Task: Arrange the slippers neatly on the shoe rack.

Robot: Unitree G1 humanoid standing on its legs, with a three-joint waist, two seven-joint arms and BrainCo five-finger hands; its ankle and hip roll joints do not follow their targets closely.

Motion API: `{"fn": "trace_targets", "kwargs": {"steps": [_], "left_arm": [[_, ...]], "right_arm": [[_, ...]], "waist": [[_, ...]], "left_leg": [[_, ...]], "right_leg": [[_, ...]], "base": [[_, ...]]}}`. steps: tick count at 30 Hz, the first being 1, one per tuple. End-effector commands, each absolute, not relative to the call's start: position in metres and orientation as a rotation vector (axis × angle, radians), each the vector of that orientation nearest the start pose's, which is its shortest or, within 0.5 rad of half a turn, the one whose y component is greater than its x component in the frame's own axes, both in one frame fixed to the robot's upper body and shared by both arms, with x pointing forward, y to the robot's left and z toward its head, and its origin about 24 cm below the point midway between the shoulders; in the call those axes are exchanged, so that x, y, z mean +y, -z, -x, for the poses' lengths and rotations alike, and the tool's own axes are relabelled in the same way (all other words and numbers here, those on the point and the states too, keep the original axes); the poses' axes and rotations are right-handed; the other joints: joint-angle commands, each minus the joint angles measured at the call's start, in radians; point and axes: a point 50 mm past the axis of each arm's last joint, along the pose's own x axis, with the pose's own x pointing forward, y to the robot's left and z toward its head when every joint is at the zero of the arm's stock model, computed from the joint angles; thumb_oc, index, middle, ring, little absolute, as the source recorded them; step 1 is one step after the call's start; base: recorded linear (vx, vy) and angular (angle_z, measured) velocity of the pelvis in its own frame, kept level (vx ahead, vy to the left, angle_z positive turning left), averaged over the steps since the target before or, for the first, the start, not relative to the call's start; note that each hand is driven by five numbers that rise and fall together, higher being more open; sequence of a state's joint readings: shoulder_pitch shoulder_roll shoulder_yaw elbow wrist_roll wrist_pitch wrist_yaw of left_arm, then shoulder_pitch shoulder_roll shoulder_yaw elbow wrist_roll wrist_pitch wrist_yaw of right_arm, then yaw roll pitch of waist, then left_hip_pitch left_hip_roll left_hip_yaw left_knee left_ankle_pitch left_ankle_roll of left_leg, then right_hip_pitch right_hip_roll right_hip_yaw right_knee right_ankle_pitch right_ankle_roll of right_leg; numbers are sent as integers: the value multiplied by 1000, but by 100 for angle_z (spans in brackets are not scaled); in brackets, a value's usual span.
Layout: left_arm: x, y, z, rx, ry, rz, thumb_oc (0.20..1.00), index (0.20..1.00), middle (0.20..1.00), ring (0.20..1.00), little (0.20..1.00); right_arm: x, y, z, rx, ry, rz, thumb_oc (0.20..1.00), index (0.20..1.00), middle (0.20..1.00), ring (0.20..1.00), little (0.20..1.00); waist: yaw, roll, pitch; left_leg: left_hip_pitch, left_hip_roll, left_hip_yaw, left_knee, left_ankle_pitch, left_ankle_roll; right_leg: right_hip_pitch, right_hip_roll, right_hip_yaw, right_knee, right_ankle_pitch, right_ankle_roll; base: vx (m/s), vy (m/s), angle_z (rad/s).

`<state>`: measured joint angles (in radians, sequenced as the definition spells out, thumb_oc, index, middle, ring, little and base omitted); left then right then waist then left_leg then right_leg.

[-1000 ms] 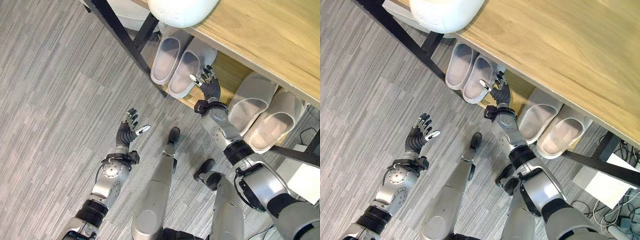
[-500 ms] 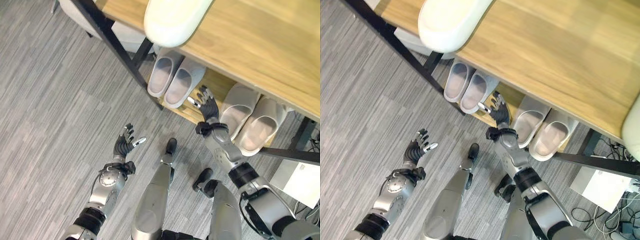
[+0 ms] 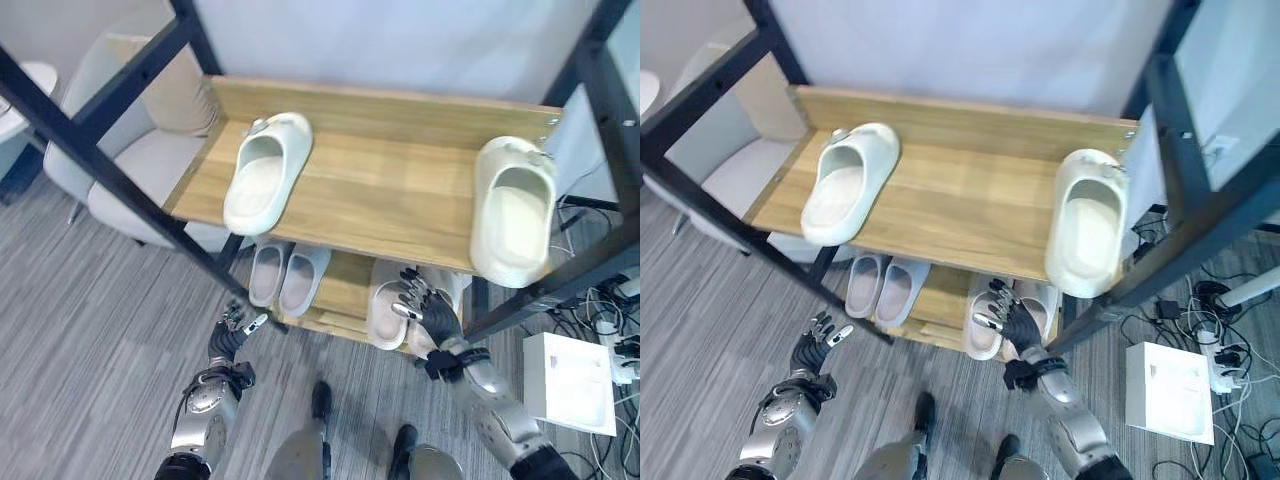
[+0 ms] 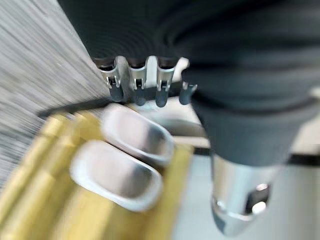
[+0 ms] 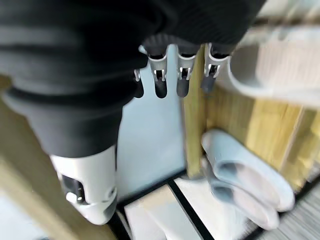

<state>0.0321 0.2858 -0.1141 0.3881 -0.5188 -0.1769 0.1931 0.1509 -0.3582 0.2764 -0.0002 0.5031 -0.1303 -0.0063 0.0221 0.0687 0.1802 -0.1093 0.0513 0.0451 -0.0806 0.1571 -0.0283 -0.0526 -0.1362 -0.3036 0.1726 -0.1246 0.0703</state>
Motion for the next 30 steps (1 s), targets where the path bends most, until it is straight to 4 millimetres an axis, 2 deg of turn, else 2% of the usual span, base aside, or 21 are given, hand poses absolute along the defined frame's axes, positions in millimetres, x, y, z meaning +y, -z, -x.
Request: {"fn": "trace_targets", "kwargs": {"steps": [1,2,3,4,9,12,14,17,19,21,22,23,24,30], "left_arm": [[213,9,-246,149,-176,95,1000,1000,1000,1000,1000],[213,10,-246,150,-176,95,1000,1000,1000,1000,1000],[199,11,-244,155,-101,100,1000,1000,1000,1000,1000],[195,12,-242,161,-71,95,1000,1000,1000,1000,1000],[183,13,-238,171,48,43,1000,1000,1000,1000,1000],[170,6,-236,158,260,-129,1000,1000,1000,1000,1000],[169,4,-236,152,297,-169,1000,1000,1000,1000,1000],[161,-13,-237,85,473,-344,1000,1000,1000,1000,1000],[155,-27,-238,26,549,-387,1000,1000,1000,1000,1000],[154,-31,-238,8,566,-398,1000,1000,1000,1000,1000],[149,-42,-238,-41,621,-433,1000,1000,1000,1000,1000],[149,-42,-238,-41,621,-433,1000,1000,1000,1000,1000],[142,-57,-240,-112,689,-477,1000,1000,1000,1000,1000],[115,-115,-234,-351,939,-514,1000,1000,1000,1000,1000]], "right_arm": [[-155,-36,-229,-26,-256,-129,1000,1000,1000,1000,1000],[-155,-36,-228,-25,-255,-129,1000,1000,1000,1000,1000],[-165,-26,-216,22,-223,-116,1000,1000,1000,1000,1000],[-168,-23,-213,39,-207,-118,1000,1000,1000,1000,1000],[-173,-18,-207,65,-191,-126,1000,1000,1000,1000,1000],[-174,-17,-205,77,-213,-134,1000,1000,1000,1000,1000],[-174,-18,-203,76,-219,-135,1000,1000,1000,1000,1000],[-178,-15,-196,105,-244,-129,1000,1000,1000,1000,1000],[-181,-14,-193,120,-252,-109,1000,1000,1000,1000,1000],[-183,-14,-191,125,-254,-105,1000,1000,1000,1000,1000],[-188,-10,-187,147,-257,-85,1000,1000,1000,1000,1000],[-188,-10,-187,147,-257,-86,1000,1000,1000,1000,1000],[-193,-7,-183,173,-259,-59,1000,1000,1000,1000,1000],[-203,9,-169,266,-276,-32,1000,1000,1000,1000,1000]], "waist": [[-21,-38,13],[-19,-37,12],[-49,-32,-13],[-58,-31,-19],[-76,-29,-26],[-101,-25,-30],[-103,-25,-31],[-117,-27,-44],[-123,-27,-48],[-124,-29,-50],[-128,-30,-54],[-128,-30,-54],[-134,-31,-58],[-149,-33,-71]], "left_leg": [[62,34,10,-7,-126,-58],[63,34,11,-7,-126,-58],[84,32,39,-7,-141,-55],[91,32,49,-7,-144,-54],[111,35,67,-7,-155,-50],[124,39,86,-7,-164,-48],[126,41,89,-7,-165,-49],[126,43,94,-7,-170,-50],[127,44,93,-7,-171,-51],[127,44,92,-7,-172,-51],[128,44,91,-7,-173,-52],[127,44,91,-7,-173,-52],[127,43,91,-7,-173,-52],[124,42,93,-7,-176,-54]], "right_leg": [[45,-78,33,-196,130,96],[46,-77,34,-197,131,96],[59,-76,58,-231,148,102],[61,-75,65,-236,152,104],[64,-73,90,-242,157,106],[62,-68,114,-248,159,108],[61,-68,116,-248,160,108],[59,-65,127,-250,159,109],[58,-64,127,-249,158,109],[59,-63,127,-249,158,110],[59,-62,128,-249,158,110],[59,-62,128,-249,158,110],[58,-61,129,-248,159,112],[55,-61,128,-248,160,118]], "base": [[45,2,-53],[72,19,-52],[72,26,-31],[71,26,-31],[31,8,-31],[30,16,-12],[8,-5,-30],[17,-12,-15],[0,0,0],[0,0,0],[0,0,0],[0,0,0],[0,0,0],[3,-1,-1]]}}
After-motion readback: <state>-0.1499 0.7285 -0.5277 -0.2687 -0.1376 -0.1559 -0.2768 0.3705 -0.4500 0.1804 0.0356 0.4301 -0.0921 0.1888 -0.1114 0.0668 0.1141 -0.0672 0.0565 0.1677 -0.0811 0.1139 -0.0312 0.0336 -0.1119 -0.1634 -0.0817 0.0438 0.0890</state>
